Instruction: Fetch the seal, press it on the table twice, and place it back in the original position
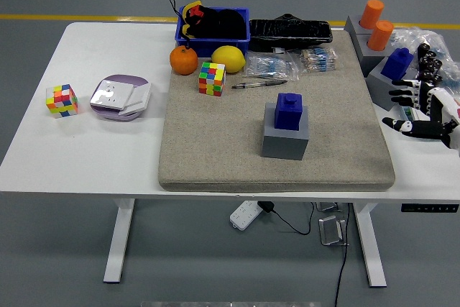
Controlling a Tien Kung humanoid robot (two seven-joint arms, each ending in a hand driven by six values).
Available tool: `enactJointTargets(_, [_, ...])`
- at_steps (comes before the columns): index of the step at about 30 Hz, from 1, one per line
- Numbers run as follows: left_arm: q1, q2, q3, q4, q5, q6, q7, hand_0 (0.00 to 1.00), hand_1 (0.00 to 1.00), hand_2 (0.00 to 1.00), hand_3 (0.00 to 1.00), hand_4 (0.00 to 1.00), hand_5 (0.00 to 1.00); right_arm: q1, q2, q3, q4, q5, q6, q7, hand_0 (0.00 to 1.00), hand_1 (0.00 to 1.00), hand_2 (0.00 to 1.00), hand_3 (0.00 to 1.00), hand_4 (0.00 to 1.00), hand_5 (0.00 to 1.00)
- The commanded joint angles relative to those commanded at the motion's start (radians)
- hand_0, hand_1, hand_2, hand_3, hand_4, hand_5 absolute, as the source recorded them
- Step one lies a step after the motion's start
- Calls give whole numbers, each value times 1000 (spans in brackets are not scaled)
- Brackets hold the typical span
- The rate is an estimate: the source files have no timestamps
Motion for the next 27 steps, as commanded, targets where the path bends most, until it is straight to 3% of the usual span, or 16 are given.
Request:
enactJointTargets(12, [-3,-5,-9,-4,12,-3,0,810,814,785,834,791,409,87,21,-154,-56,10,-29,37,869,857,899,944,959,2])
enactJointTargets(27, [-5,-8,4,-2,5,-13,-4,812,815,787,835,791,407,164,30,-337,-139,55,-116,124,859,827,825,872,978,2])
